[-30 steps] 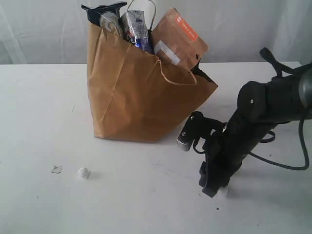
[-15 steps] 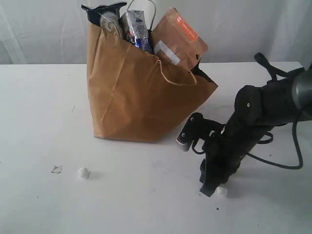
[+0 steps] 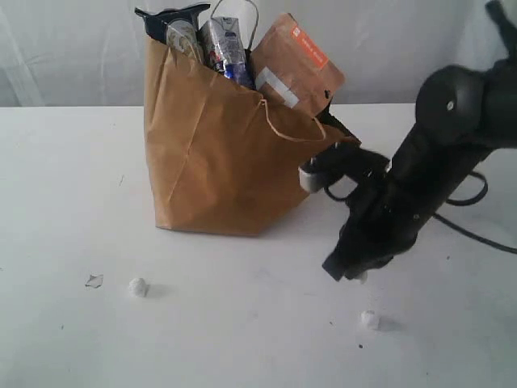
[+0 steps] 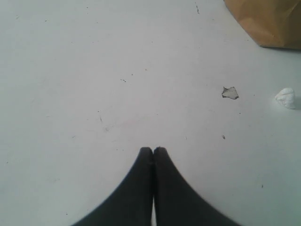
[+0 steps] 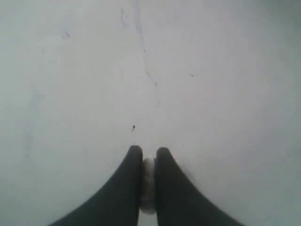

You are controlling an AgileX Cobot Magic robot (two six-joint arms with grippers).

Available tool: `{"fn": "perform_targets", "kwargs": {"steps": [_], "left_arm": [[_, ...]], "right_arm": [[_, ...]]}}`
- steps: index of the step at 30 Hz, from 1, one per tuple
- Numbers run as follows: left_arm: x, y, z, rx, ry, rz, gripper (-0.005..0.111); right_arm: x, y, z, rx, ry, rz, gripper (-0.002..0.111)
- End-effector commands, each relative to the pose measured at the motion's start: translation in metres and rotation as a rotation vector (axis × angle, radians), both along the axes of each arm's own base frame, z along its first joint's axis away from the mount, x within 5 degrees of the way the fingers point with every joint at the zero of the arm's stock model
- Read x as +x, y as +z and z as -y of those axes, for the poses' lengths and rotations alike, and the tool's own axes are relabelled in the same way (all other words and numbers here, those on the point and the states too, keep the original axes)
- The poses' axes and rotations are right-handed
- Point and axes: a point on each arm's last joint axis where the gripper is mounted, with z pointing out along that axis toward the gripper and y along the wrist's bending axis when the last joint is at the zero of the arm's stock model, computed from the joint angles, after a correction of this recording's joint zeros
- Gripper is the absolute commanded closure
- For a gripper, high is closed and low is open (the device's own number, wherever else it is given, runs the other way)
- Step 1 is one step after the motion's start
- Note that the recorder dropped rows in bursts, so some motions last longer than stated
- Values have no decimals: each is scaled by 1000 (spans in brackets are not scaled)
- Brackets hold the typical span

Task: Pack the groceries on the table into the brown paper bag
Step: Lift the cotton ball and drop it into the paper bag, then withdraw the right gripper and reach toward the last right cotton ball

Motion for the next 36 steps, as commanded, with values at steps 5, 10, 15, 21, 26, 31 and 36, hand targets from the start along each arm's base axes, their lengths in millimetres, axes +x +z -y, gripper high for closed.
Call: {"fn": "perform_targets", "kwargs": {"steps": [5,10,15,21,26,31,36], "left_arm": [[-1,-4,1,-6,-7,-18,107],[-1,-4,1,-6,-7,-18,107],[-1,-4,1,-6,-7,-18,107],[-1,-4,1,-6,-7,-18,107],[-1,-4,1,-6,-7,-18,107],[-1,-4,1,-6,-7,-18,107],[-1,-4,1,-6,-7,-18,107]], "right_arm": [[12,99,-25,461,-209,232,106],[42,130,-33,707,-341,495,106],[64,138,-41,825,-380,581,106],[90,129,-54,799,-266,675,106],[105,106,-59,752,-274,655,96],[116,91,-57,691,-323,677,84],[121,85,-53,653,-368,701,83]]}}
